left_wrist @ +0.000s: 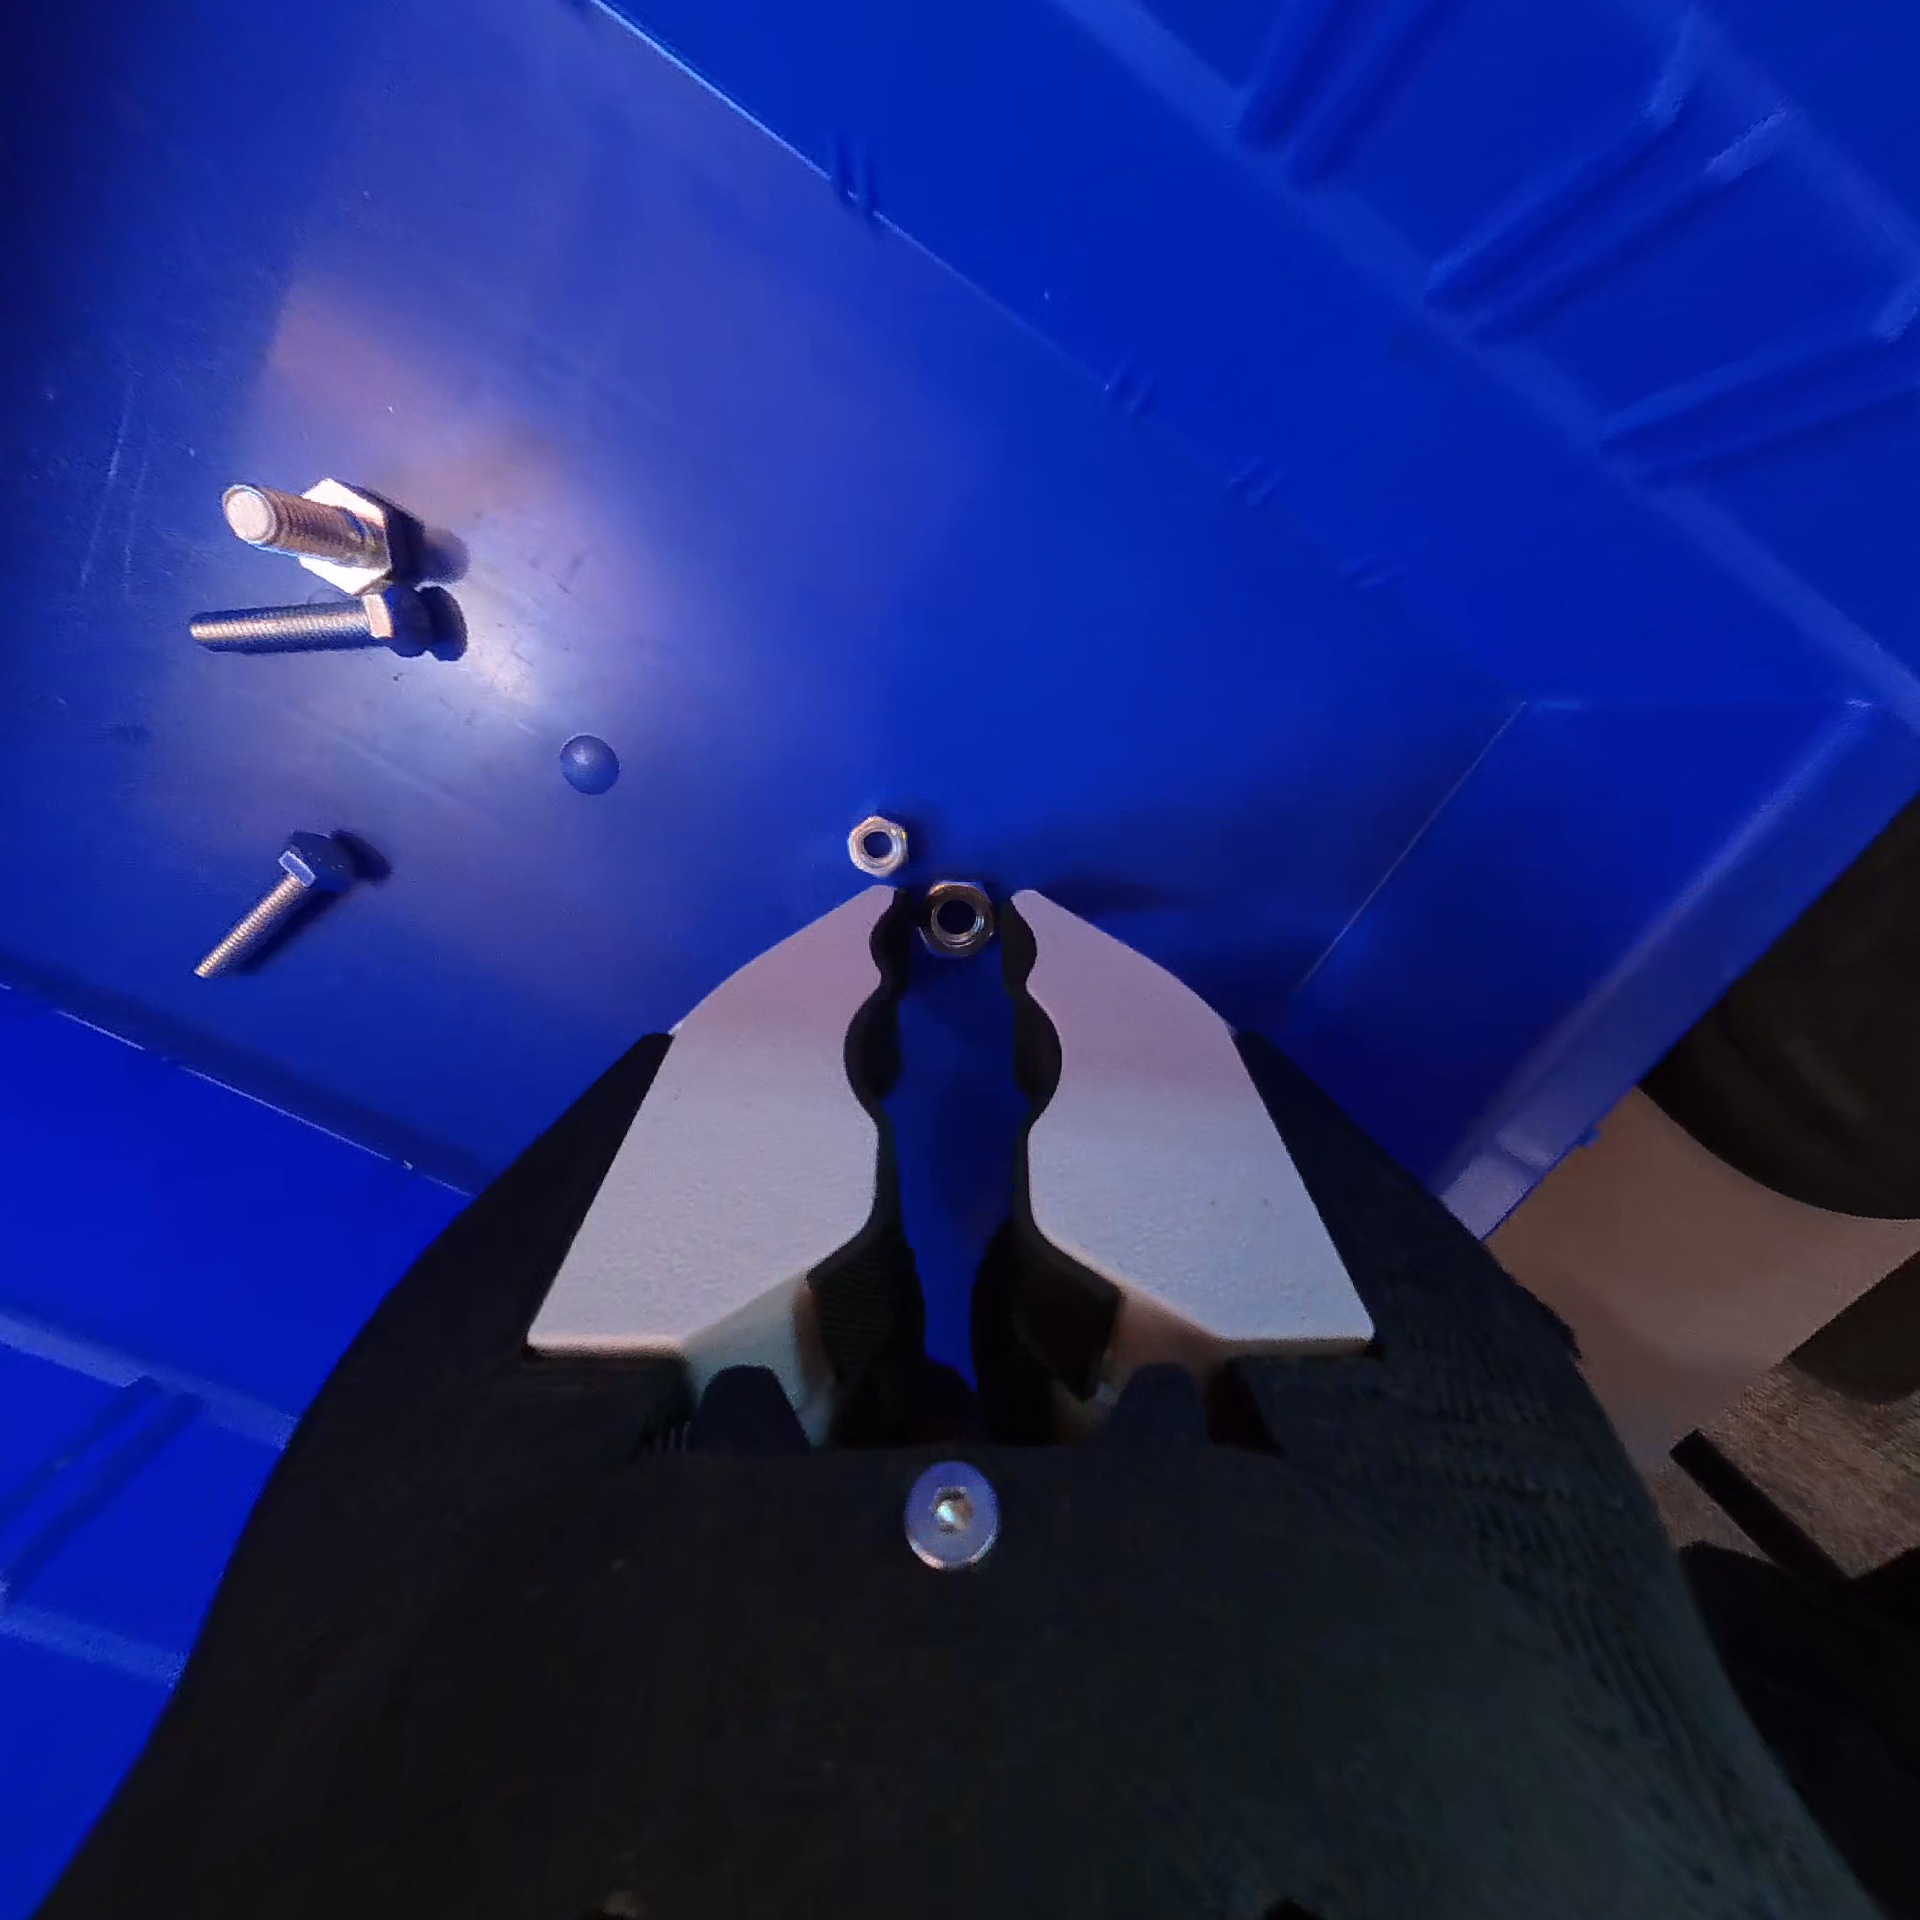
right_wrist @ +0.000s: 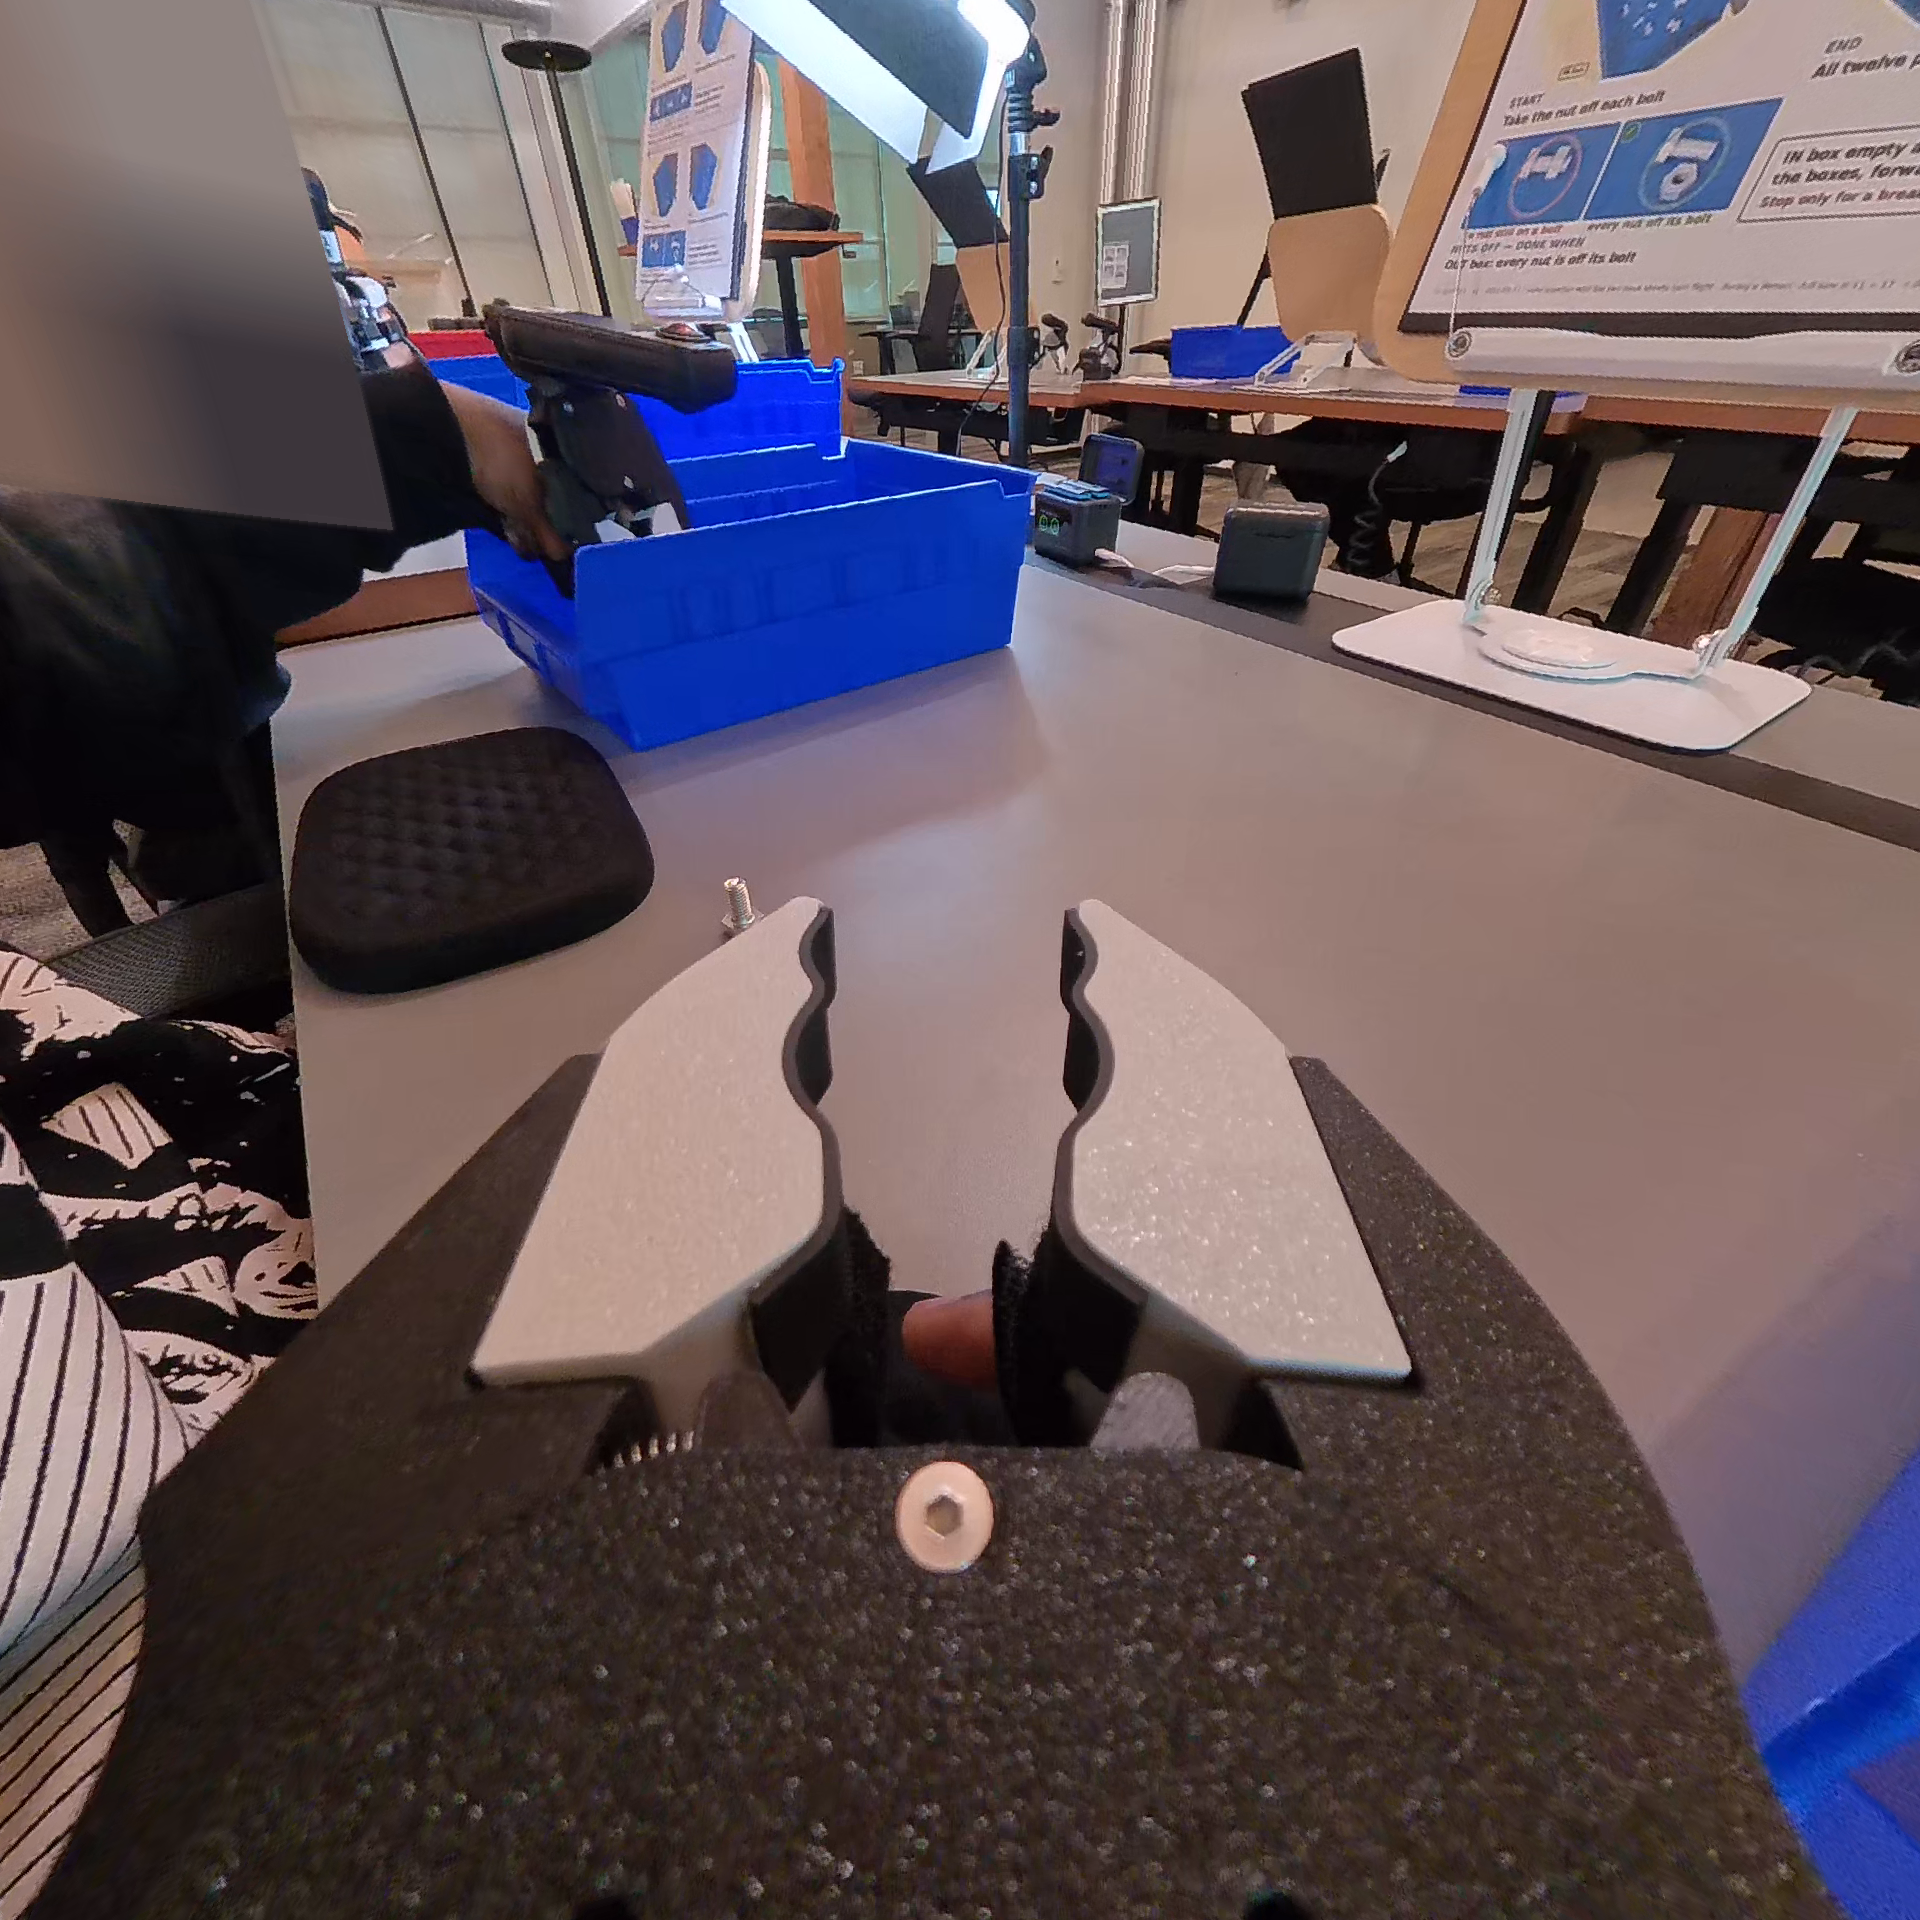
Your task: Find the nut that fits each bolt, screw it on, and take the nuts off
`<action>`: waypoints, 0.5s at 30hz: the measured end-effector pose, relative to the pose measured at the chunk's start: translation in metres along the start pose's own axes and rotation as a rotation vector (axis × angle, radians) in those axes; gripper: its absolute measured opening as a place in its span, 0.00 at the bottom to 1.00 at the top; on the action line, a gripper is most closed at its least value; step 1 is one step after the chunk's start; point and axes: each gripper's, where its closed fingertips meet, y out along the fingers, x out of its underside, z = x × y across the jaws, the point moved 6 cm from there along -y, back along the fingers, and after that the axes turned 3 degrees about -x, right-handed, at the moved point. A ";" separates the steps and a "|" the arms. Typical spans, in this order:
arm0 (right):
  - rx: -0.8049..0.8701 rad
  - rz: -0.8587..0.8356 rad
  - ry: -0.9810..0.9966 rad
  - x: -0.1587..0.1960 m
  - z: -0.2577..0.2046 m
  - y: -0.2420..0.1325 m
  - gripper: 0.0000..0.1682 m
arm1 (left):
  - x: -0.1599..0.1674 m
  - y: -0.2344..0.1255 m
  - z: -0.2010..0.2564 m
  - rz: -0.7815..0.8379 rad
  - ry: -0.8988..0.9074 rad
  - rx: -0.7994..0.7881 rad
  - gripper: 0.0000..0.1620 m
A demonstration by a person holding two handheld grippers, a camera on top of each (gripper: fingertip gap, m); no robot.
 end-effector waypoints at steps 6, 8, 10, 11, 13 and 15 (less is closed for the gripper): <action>-0.002 -0.001 0.001 0.000 0.000 0.000 0.25 | -0.014 -0.043 0.007 0.078 -0.036 -0.128 0.10; -0.003 -0.001 -0.001 0.000 0.000 0.000 0.25 | -0.032 -0.071 0.021 0.177 -0.013 -0.166 0.10; -0.003 -0.002 -0.006 0.000 -0.001 0.000 0.25 | -0.055 -0.094 0.043 0.274 0.039 -0.167 0.10; -0.002 -0.001 -0.008 0.000 -0.001 0.000 0.25 | -0.067 -0.102 0.056 0.309 0.071 -0.150 0.10; -0.001 -0.001 -0.014 0.000 -0.001 0.000 0.25 | -0.088 -0.108 0.082 0.336 0.150 -0.124 0.10; -0.001 -0.001 -0.019 0.000 -0.002 0.000 0.25 | -0.109 -0.105 0.110 0.351 0.243 -0.088 0.10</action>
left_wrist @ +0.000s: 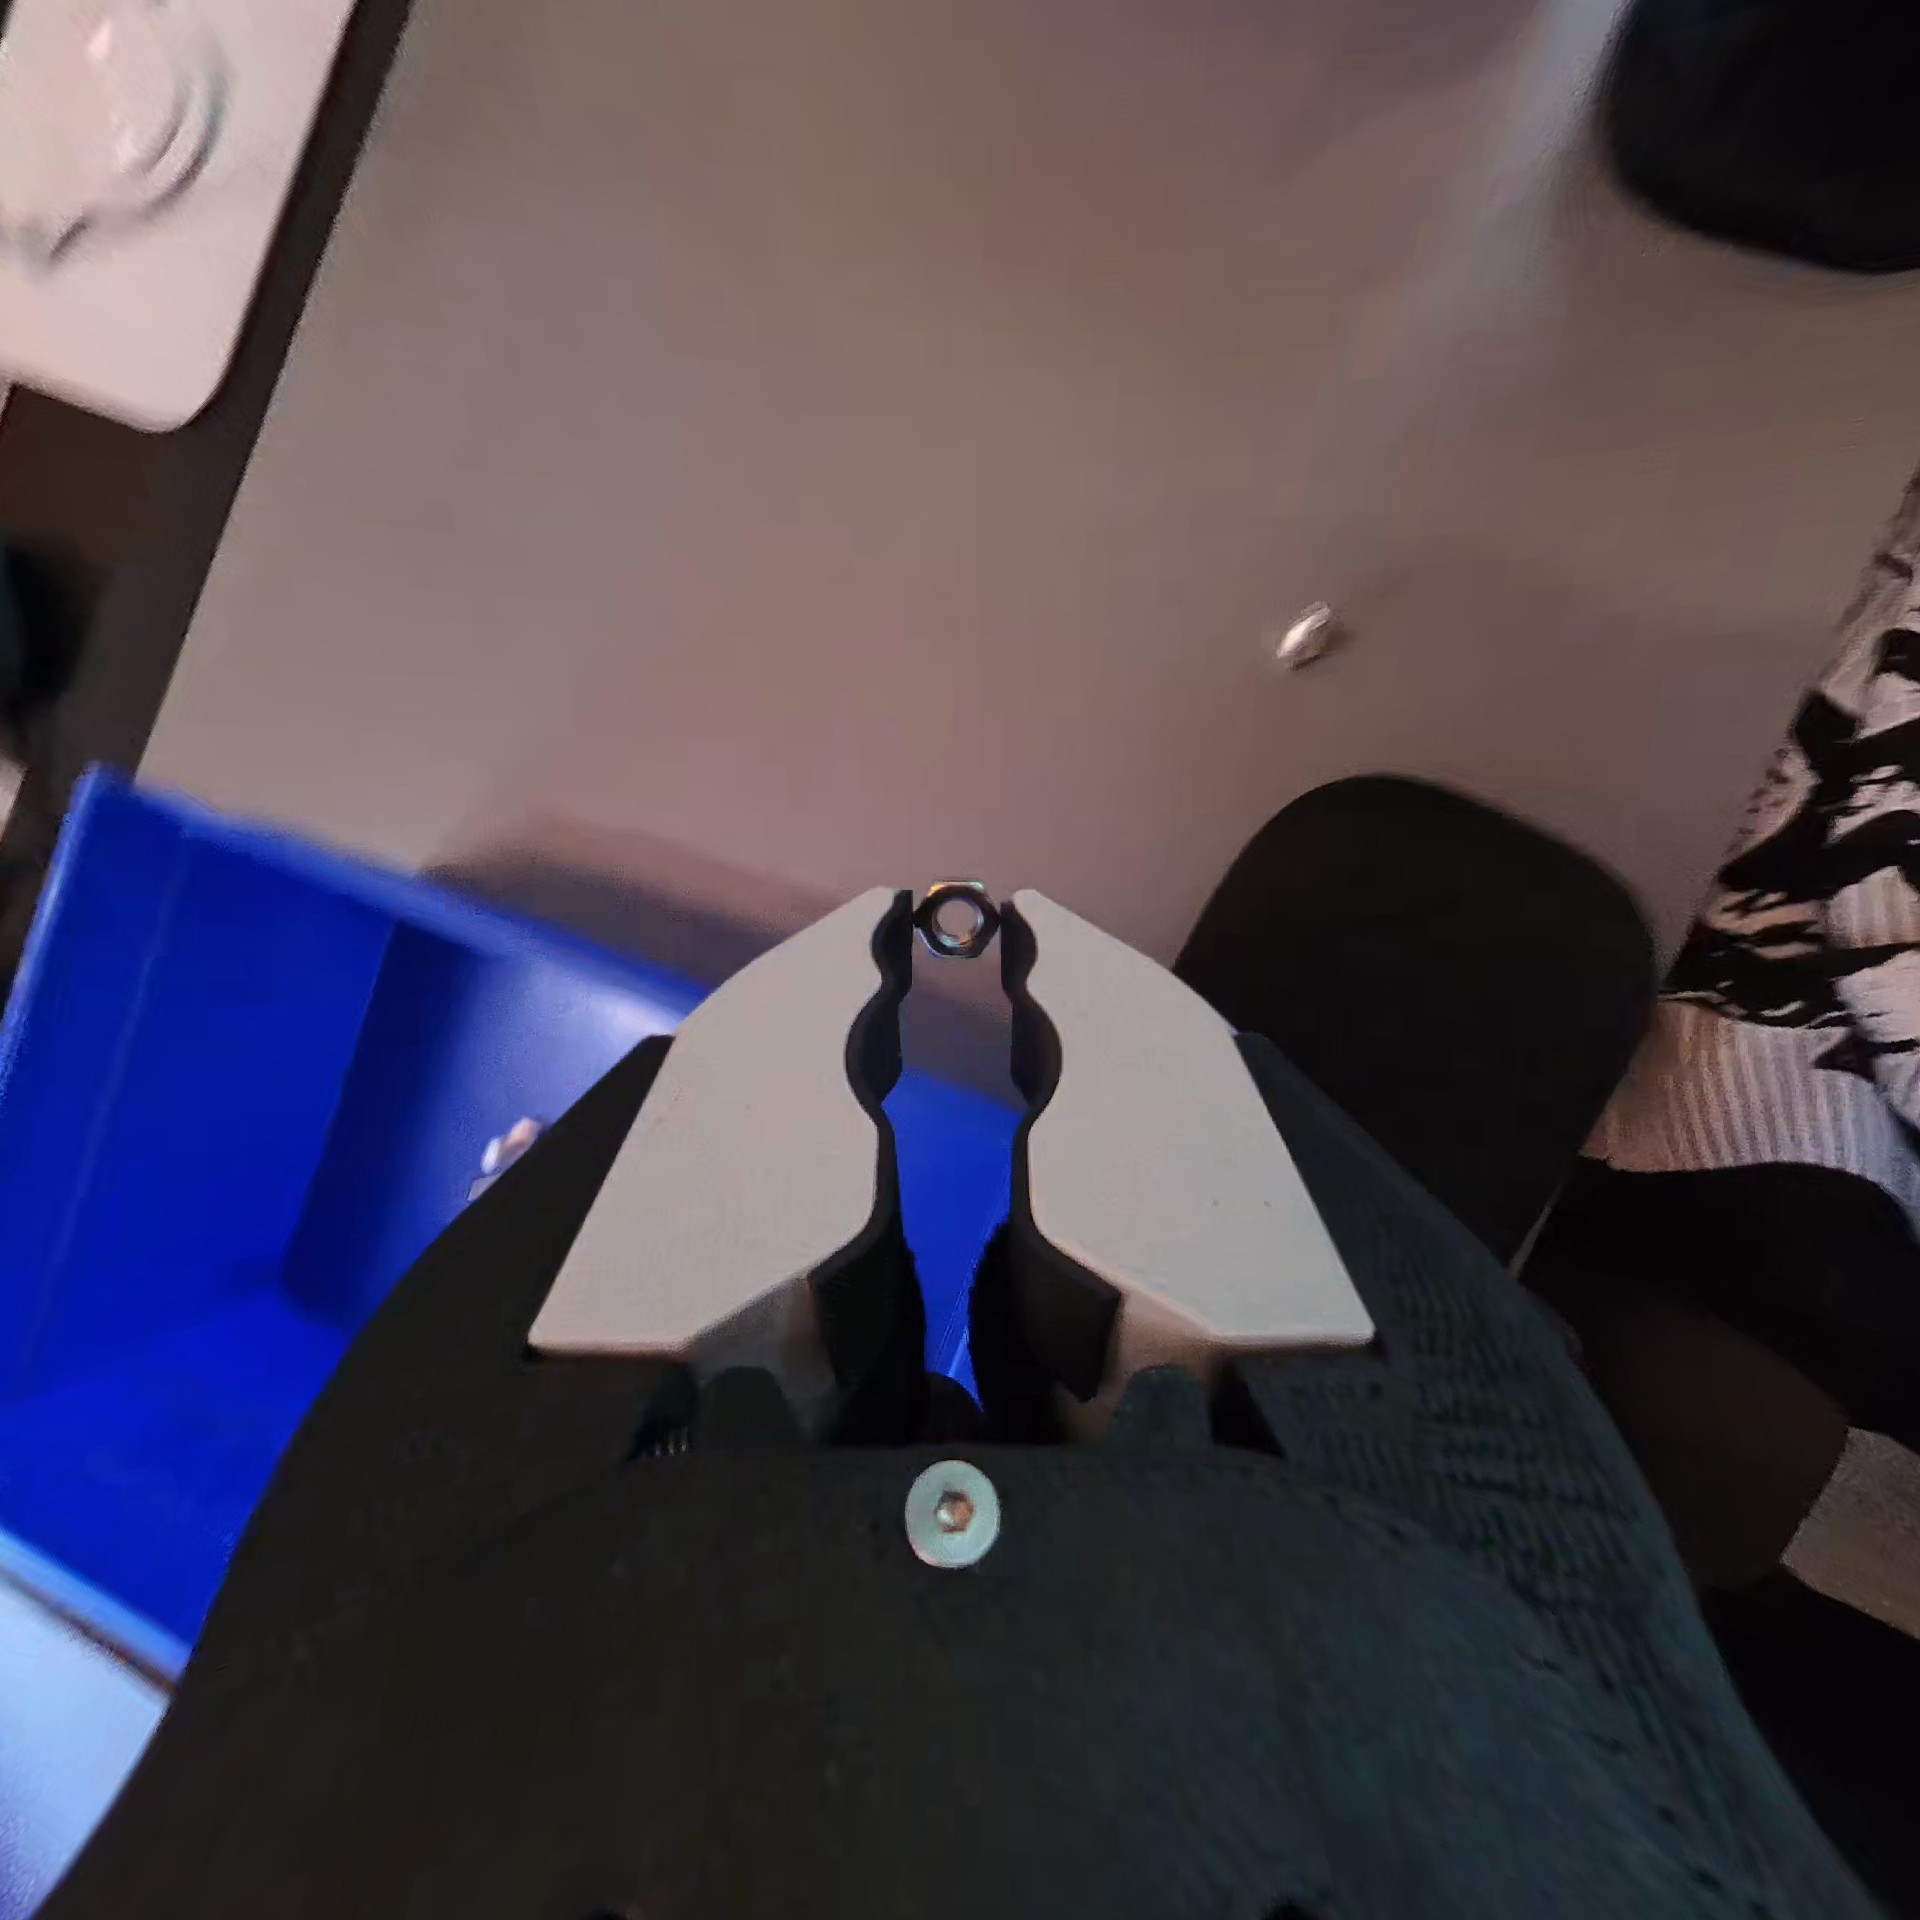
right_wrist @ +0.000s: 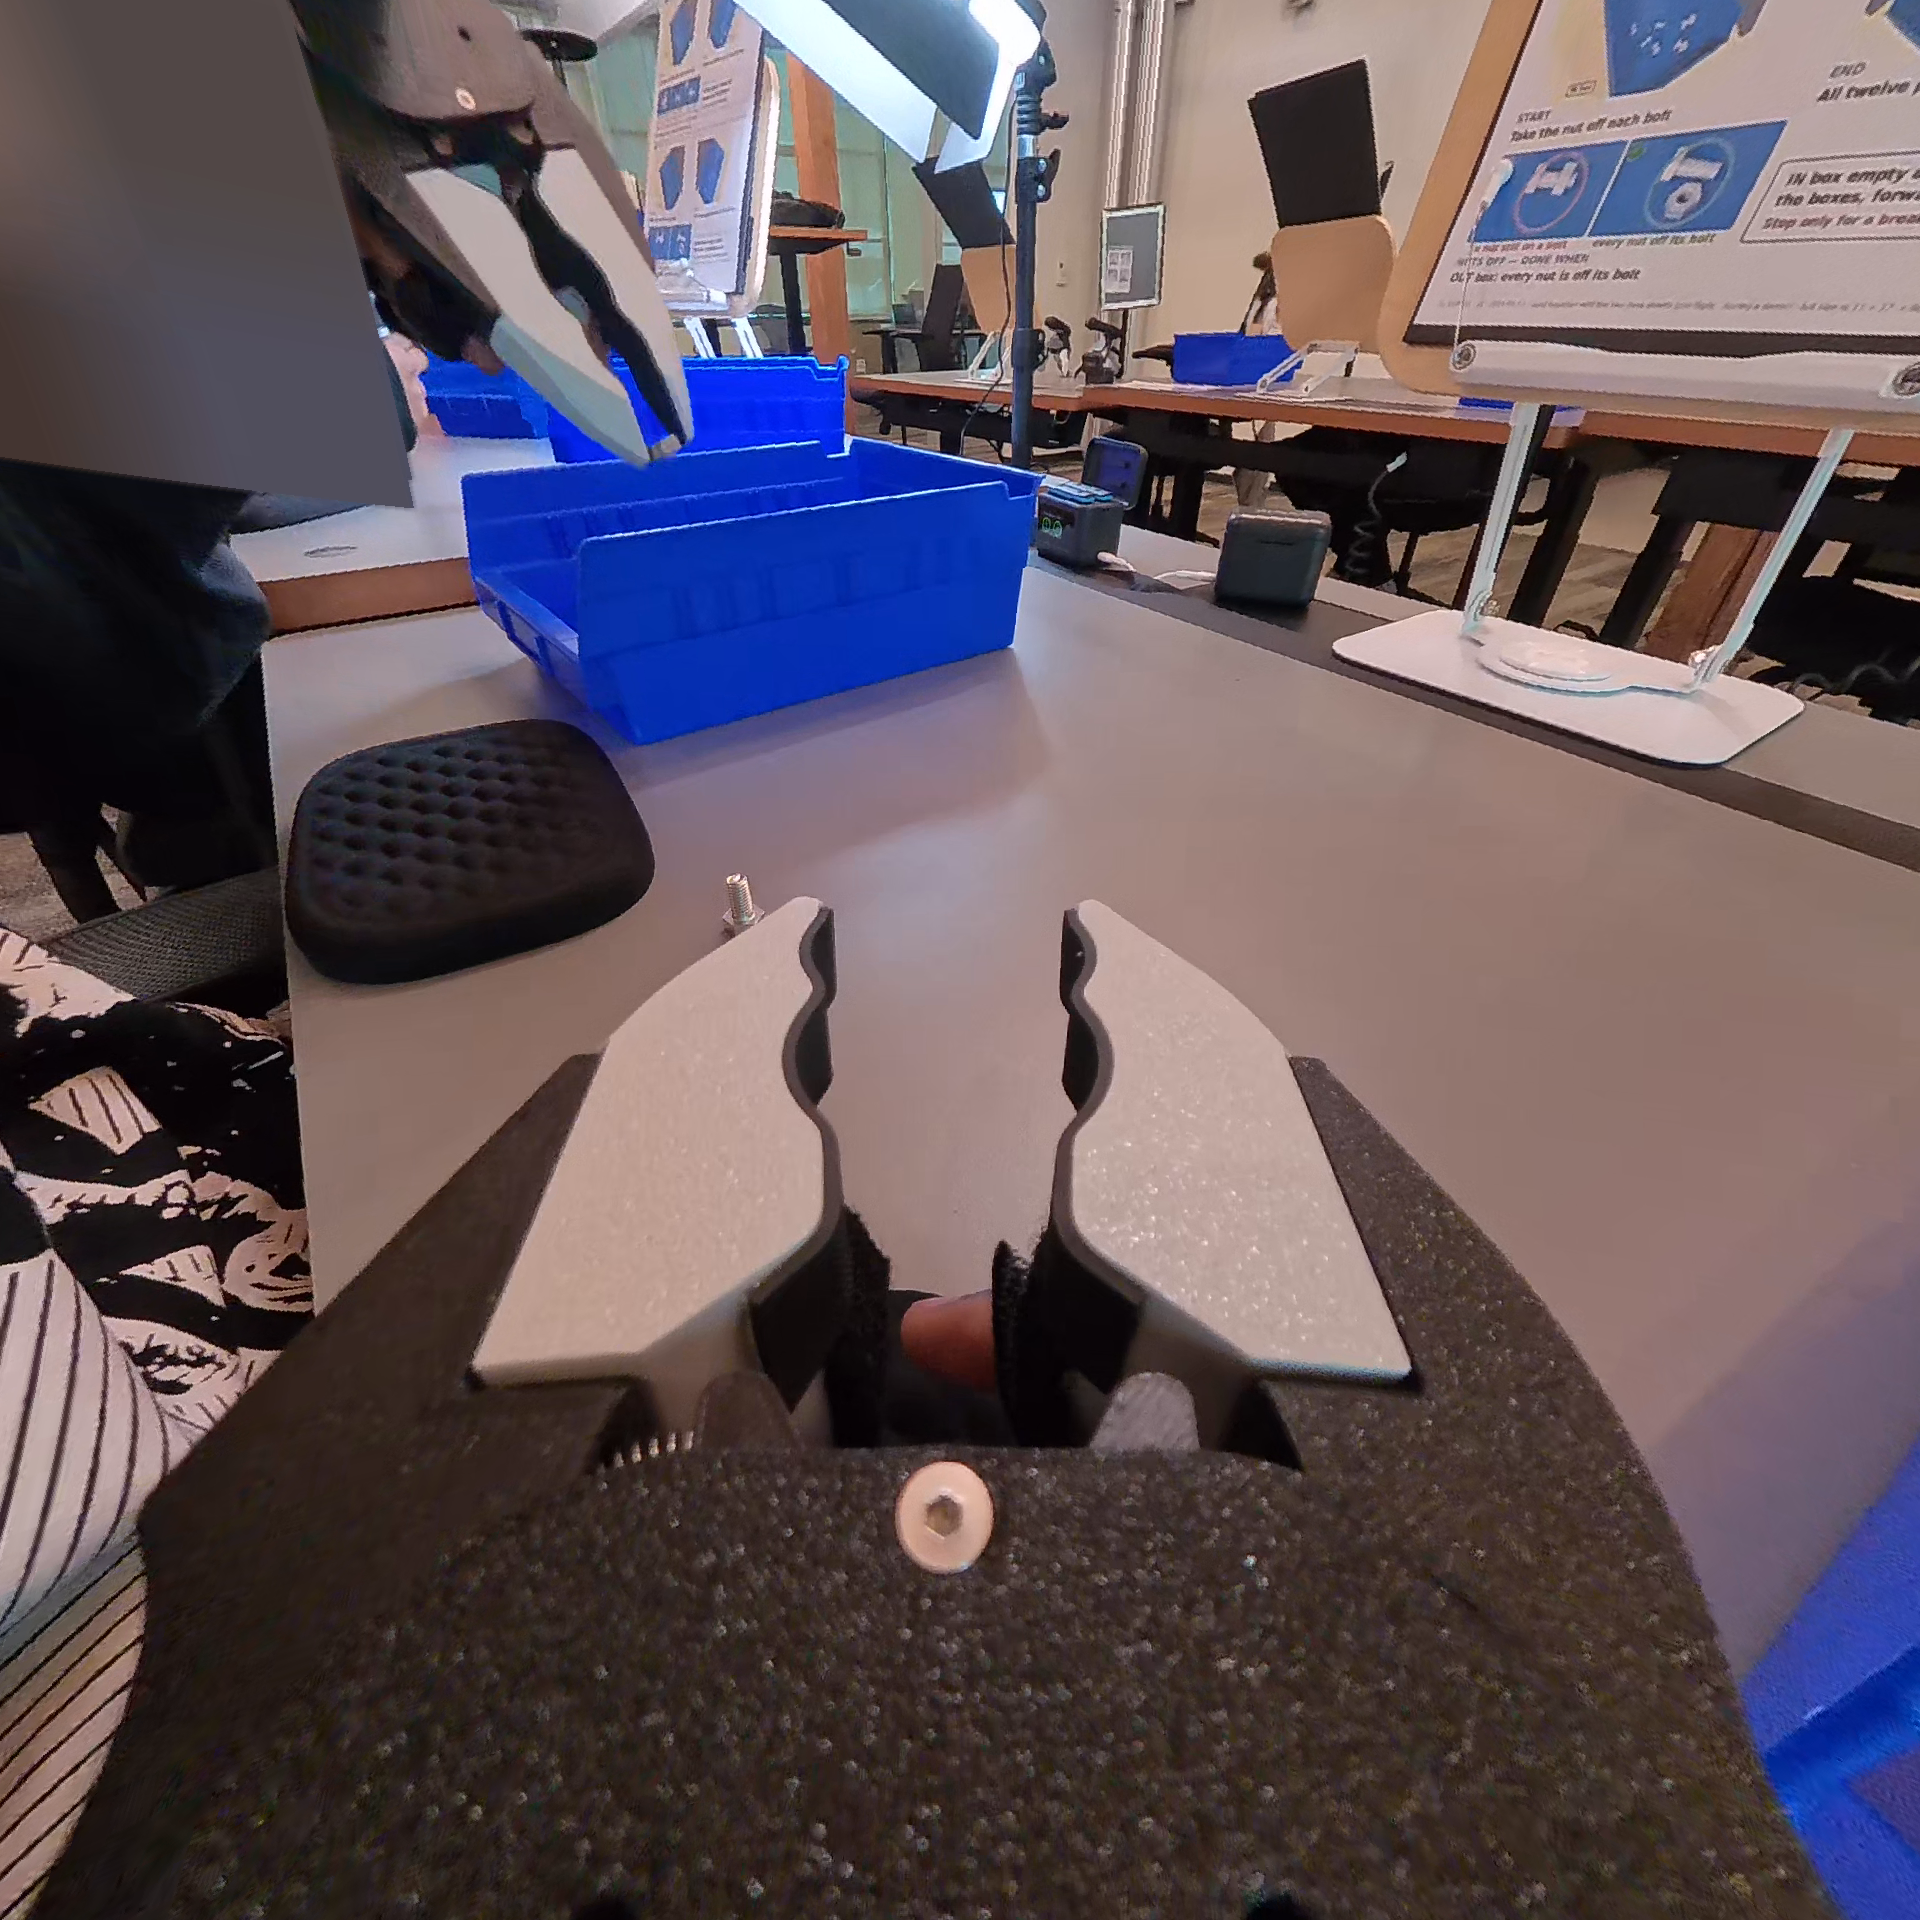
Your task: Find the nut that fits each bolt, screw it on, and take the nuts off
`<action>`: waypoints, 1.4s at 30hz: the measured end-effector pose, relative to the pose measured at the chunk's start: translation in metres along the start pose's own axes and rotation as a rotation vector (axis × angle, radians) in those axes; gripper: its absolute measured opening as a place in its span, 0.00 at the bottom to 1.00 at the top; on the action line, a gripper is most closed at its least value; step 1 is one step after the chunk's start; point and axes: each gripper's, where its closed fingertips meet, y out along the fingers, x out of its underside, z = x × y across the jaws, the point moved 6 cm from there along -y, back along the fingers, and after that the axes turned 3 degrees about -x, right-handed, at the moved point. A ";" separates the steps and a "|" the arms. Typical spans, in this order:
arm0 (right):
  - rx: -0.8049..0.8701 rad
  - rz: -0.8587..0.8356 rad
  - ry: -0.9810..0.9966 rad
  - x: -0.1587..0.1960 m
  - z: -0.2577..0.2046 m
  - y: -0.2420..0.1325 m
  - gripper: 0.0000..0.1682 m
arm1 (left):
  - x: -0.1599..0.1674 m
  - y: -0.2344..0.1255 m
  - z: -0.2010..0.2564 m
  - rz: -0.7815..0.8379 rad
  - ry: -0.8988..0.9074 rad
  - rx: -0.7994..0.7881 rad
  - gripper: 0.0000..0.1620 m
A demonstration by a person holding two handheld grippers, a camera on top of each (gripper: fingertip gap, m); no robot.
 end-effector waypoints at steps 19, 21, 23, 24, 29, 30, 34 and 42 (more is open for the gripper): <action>-0.003 0.017 -0.005 -0.001 -0.001 -0.002 0.25 | -0.060 0.153 0.123 -0.213 0.314 0.270 0.10; -0.003 0.016 -0.006 -0.001 -0.001 -0.002 0.25 | -0.059 0.156 0.125 -0.224 0.316 0.281 0.10; -0.002 0.018 -0.006 -0.001 -0.001 -0.002 0.25 | -0.057 0.159 0.125 -0.233 0.320 0.281 0.10; -0.002 0.018 -0.005 -0.001 -0.001 -0.002 0.25 | -0.056 0.160 0.126 -0.236 0.318 0.284 0.10; 0.000 0.009 -0.005 0.000 -0.001 -0.001 0.25 | -0.054 0.161 0.128 -0.219 0.293 0.320 0.15; 0.001 0.006 -0.007 0.000 -0.001 -0.001 0.25 | -0.054 0.160 0.127 -0.207 0.282 0.320 0.16; 0.004 -0.032 -0.016 0.001 -0.001 0.002 0.25 | -0.059 0.141 0.117 -0.007 0.162 0.316 0.19; -0.083 -0.286 -0.053 0.008 -0.019 0.043 0.23 | -0.044 0.082 0.086 0.715 -0.179 0.235 0.23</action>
